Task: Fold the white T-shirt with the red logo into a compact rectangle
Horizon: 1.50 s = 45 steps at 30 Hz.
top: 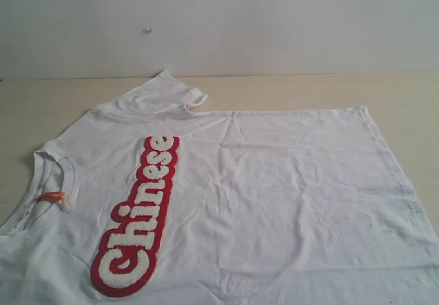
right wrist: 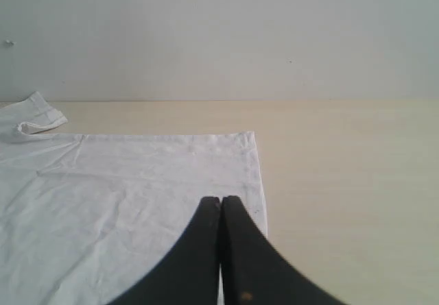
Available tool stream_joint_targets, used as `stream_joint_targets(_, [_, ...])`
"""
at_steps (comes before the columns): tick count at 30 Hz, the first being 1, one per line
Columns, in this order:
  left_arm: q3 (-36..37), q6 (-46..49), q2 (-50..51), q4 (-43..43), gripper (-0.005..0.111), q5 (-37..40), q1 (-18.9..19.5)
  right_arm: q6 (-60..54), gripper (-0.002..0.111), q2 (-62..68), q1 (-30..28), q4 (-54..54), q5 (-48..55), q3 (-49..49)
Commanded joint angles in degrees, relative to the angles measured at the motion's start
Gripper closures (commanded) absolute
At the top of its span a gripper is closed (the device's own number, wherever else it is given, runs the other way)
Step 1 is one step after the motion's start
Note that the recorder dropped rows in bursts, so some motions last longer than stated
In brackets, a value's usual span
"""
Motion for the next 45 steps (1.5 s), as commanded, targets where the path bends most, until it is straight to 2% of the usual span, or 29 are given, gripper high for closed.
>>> stream_joint_targets(1, [0.1,0.2,-0.2,0.0,0.107,-0.8,0.0,0.0,0.108,-0.3,-0.3,0.0,-0.8,-0.2])
stream_joint_targets(30, [0.1,0.2,-0.2,0.0,0.107,-0.9,0.0,0.0,0.108,-0.3,-0.3,0.0,-0.8,-0.2])
stream_joint_targets(32, [0.1,0.9,-0.2,0.2,0.107,-3.1,0.0,0.0,0.108,-0.3,-0.3,0.0,-0.8,-0.2])
stream_joint_targets(37, [0.1,-0.7,-0.2,-0.1,0.107,-14.6,0.0,0.0,0.108,-0.3,-0.3,0.0,-0.8,-0.2])
stream_joint_targets(39, [0.1,3.3,-0.2,1.5,0.107,-18.1,0.0,0.0,0.108,-0.3,-0.3,0.0,-0.8,-0.2])
stream_joint_targets(45, [0.1,6.2,-0.2,1.7,0.107,-19.4,0.0,0.0,0.108,-0.3,-0.3,0.0,-0.8,-0.2])
